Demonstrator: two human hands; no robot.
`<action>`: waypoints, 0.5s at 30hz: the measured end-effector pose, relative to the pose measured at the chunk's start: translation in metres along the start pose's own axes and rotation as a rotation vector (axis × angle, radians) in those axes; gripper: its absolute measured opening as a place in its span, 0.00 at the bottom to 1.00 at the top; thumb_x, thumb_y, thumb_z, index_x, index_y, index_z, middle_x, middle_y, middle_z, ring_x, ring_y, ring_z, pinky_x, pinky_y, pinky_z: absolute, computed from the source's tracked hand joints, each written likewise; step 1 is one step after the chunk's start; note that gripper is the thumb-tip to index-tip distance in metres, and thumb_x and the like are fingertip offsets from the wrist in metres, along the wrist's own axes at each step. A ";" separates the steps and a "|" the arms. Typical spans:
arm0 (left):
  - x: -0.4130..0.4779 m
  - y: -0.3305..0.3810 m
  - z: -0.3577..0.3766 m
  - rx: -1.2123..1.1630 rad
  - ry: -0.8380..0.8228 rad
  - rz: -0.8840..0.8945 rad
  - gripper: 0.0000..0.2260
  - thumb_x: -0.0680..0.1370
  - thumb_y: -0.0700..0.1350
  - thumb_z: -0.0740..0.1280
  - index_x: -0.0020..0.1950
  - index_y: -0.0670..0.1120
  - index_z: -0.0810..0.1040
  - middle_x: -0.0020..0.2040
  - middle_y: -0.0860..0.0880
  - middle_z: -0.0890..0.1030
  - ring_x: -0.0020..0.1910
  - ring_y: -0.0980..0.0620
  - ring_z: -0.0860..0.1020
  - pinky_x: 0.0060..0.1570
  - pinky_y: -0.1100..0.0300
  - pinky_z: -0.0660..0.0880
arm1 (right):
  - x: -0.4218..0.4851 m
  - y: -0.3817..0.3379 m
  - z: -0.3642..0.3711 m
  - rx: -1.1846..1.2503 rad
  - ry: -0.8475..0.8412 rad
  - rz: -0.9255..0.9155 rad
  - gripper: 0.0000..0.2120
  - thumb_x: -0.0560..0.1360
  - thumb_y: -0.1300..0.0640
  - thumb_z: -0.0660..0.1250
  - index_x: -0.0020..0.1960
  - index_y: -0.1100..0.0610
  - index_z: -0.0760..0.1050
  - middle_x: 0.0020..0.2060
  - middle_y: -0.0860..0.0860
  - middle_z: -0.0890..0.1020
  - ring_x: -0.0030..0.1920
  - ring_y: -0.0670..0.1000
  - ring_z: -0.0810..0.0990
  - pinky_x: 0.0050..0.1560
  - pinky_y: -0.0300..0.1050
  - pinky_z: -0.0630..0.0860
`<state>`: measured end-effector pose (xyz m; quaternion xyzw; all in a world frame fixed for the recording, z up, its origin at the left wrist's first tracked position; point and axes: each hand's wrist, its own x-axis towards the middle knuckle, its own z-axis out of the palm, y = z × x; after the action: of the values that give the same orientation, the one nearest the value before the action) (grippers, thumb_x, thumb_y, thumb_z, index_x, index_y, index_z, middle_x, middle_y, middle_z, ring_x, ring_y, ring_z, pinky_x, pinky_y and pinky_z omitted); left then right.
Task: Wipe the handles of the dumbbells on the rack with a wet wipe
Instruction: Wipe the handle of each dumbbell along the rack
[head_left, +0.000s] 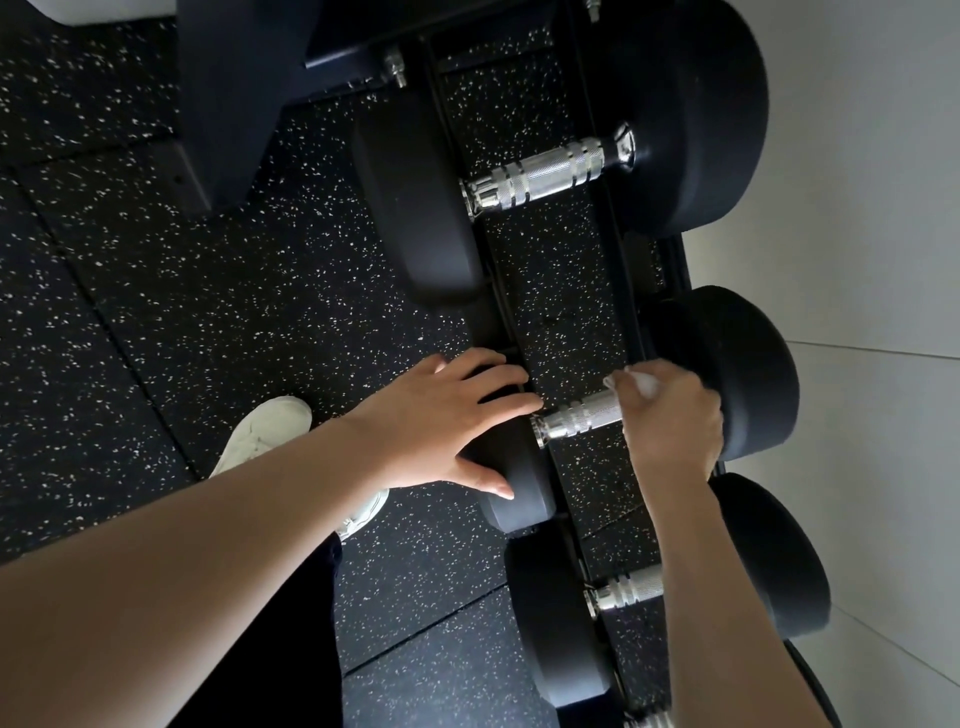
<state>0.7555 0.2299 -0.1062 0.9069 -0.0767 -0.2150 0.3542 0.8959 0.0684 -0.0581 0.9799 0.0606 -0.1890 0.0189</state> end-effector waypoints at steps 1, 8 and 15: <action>0.000 0.000 0.000 -0.004 0.000 -0.002 0.38 0.70 0.71 0.53 0.78 0.58 0.51 0.77 0.56 0.53 0.76 0.52 0.48 0.69 0.49 0.58 | 0.000 0.001 0.000 0.003 0.014 -0.001 0.10 0.75 0.48 0.67 0.52 0.51 0.80 0.40 0.57 0.82 0.41 0.60 0.80 0.37 0.44 0.71; -0.001 0.000 0.001 -0.029 0.047 0.007 0.38 0.70 0.71 0.53 0.77 0.57 0.56 0.77 0.54 0.58 0.75 0.51 0.52 0.67 0.47 0.62 | 0.000 0.001 0.007 0.024 0.194 0.074 0.09 0.78 0.52 0.63 0.53 0.53 0.80 0.39 0.59 0.83 0.40 0.61 0.80 0.35 0.43 0.67; -0.002 0.001 0.001 0.000 0.042 0.002 0.39 0.69 0.71 0.51 0.78 0.57 0.54 0.77 0.55 0.55 0.76 0.51 0.50 0.68 0.48 0.61 | -0.011 0.008 0.028 0.301 0.435 0.126 0.09 0.77 0.52 0.64 0.53 0.54 0.80 0.38 0.58 0.83 0.38 0.60 0.81 0.37 0.45 0.76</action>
<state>0.7535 0.2288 -0.1056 0.9112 -0.0703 -0.1952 0.3558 0.8769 0.0573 -0.0797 0.9911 -0.0268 0.0205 -0.1288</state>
